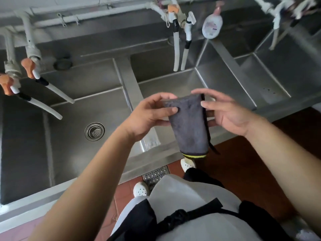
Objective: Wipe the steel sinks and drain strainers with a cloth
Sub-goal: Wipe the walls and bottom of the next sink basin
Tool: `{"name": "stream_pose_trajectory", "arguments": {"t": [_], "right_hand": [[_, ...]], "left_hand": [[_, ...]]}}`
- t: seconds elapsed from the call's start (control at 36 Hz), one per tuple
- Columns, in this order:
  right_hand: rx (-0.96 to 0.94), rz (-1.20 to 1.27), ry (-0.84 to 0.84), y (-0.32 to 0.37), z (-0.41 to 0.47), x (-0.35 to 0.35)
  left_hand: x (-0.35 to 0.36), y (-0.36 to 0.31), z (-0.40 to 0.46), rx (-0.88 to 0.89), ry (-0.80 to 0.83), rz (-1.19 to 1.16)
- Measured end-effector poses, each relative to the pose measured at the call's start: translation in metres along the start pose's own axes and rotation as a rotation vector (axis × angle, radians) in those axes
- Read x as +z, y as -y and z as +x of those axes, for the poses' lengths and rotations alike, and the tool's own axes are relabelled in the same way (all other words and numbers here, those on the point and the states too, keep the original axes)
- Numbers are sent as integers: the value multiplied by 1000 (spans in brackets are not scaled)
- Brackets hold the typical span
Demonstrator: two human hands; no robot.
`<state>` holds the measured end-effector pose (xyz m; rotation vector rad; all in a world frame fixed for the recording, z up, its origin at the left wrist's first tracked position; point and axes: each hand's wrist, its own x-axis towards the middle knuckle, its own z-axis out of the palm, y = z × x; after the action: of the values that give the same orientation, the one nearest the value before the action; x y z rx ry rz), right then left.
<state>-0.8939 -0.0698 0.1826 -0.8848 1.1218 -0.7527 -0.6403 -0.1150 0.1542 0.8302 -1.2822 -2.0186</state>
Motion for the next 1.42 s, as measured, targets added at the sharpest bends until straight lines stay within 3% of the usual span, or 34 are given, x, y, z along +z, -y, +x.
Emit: {"name": "stream_pose_trajectory", "arguments": {"t": [0.17,0.31,0.44,0.56,0.64,0.72,0.86,0.94,1.03,1.17,1.28,1.42], "right_hand": [[181,181,95,-49,43,-23],[195,29,90,-58,80,-59],[254,-49,132,-60,126,-114],[278,-285,-69,-79,175,-162],[300,-466,-270,-91,224,-200],[268,-723,-424,-96,278,-230],[186,-1039,-521,-110,354,-256],[277,-1069,-512,-133,383,-256],[318,-1040,-521,-160,404,-243],[329,-1143,-528,-204,427,-194],[394,-1185,-401,-211,455,-149],[51,-1533,46,-228,452,-87]], "left_hand": [[9,26,51,-151,-355,18],[23,53,88,-289,-569,20],[29,76,131,-310,-754,-1],[7,101,146,-387,-981,483],[-21,119,140,-567,-974,1000],[-49,137,135,-660,-986,1258],[-69,162,138,-631,-964,1397],[-65,172,139,-525,-1049,1469],[-66,173,137,-433,-1031,1518],[-65,171,141,-413,-1024,1528],[-67,172,141,-369,-1048,1534],[-68,175,141,-347,-1057,1506]]}}
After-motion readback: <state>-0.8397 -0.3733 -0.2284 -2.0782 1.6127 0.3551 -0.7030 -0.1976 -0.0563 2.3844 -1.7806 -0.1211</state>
